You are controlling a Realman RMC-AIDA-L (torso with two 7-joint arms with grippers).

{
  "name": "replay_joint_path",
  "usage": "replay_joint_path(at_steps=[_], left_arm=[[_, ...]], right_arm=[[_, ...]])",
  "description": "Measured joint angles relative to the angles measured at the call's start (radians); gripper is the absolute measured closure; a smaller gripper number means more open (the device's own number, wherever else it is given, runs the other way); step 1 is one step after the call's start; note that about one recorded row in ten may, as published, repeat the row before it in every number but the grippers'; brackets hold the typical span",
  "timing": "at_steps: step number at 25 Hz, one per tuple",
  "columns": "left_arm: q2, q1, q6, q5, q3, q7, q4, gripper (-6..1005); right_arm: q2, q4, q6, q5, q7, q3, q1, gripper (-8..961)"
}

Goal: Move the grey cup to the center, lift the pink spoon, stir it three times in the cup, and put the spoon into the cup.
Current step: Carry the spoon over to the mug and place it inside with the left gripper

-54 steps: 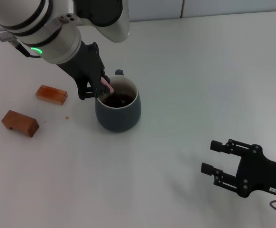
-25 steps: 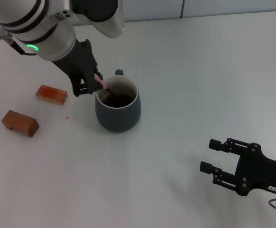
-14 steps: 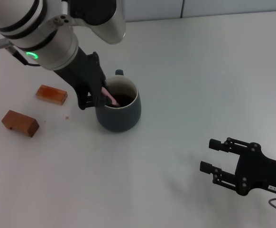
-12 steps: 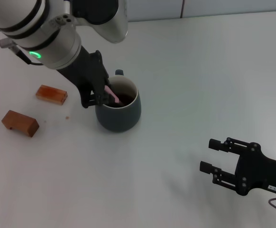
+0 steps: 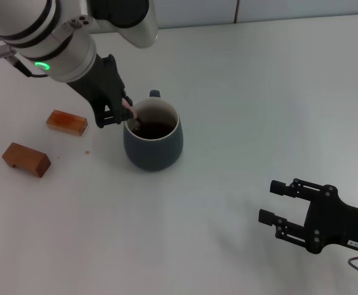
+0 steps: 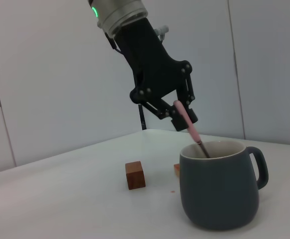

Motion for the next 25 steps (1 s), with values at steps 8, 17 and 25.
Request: replay_joint_path(at_steps=[8, 17, 25], left_arm=[[0.002, 0.01, 0.057, -0.039, -0.005, 0.009, 0.02, 784], [0.001, 0.014, 0.023, -0.073, 0.005, 0.009, 0.017, 779], [0.001, 0.015, 0.015, -0.074, 0.004, -0.006, 0.009, 697]], right_arm=[[0.0, 0.0, -0.001, 0.0, 0.0, -0.001, 0.0, 331], [0.0, 0.0, -0.002, 0.0, 0.002, -0.001, 0.0, 331], [0.001, 0.0, -0.002, 0.0, 0.003, -0.001, -0.002, 329]])
